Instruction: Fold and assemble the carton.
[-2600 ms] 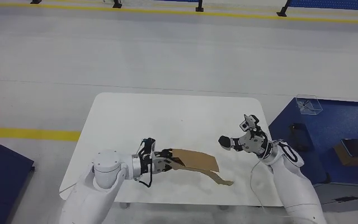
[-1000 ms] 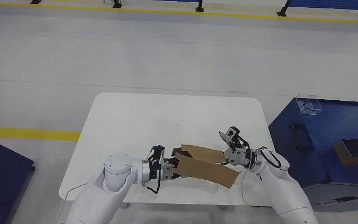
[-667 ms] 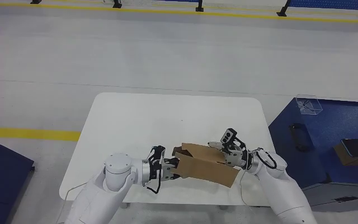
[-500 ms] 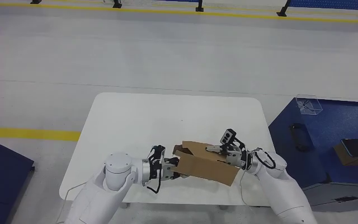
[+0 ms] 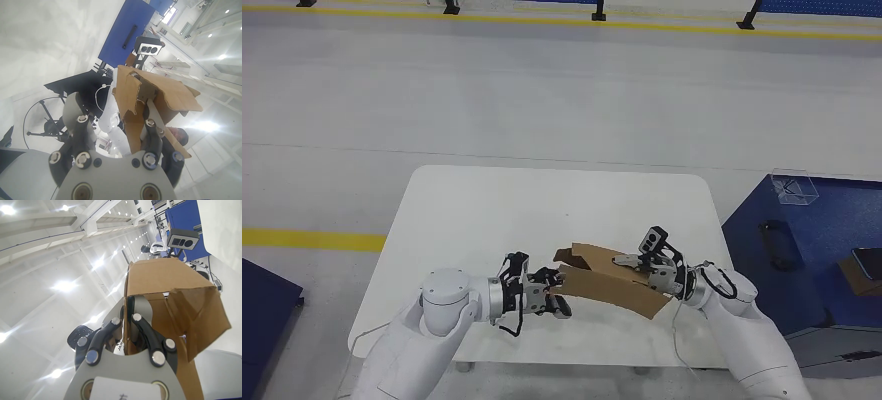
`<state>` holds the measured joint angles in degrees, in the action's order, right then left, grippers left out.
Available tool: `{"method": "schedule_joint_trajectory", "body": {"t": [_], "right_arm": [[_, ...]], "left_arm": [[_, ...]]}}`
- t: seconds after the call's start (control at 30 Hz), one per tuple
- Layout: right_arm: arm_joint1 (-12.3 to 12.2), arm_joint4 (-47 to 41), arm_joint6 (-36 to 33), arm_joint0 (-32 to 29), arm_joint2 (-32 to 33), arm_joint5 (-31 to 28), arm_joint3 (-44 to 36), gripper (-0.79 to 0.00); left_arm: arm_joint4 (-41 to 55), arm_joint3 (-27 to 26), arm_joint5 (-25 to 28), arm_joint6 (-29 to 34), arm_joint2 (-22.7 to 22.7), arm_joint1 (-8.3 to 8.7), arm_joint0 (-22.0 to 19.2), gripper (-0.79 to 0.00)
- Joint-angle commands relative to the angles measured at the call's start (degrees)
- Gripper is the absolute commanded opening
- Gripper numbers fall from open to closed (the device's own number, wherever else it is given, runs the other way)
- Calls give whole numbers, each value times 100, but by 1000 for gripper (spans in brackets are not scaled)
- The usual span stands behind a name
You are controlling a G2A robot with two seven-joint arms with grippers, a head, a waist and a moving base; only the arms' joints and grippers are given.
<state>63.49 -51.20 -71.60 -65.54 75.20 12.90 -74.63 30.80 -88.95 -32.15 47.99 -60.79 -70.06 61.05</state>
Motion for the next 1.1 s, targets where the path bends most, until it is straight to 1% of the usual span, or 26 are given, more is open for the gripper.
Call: {"method": "schedule_joint_trajectory", "body": {"t": [0.0, 0.93, 1.03, 1.07], "right_arm": [[0, 0, 0, 0, 0, 0, 0, -785], [0, 0, 0, 0, 0, 0, 0, -785], [-4, 37, 196, -124, 33, -172, -191, -785], [-12, 87, 234, -165, 68, -270, -253, -785]], "left_arm": [[0, 0, 0, 0, 0, 0, 0, 0], [0, 0, 0, 0, 0, 0, 0, 0], [3, -7, 33, -25, -10, 0, 10, 0], [20, -34, 167, -88, -78, 9, 58, 0]]}}
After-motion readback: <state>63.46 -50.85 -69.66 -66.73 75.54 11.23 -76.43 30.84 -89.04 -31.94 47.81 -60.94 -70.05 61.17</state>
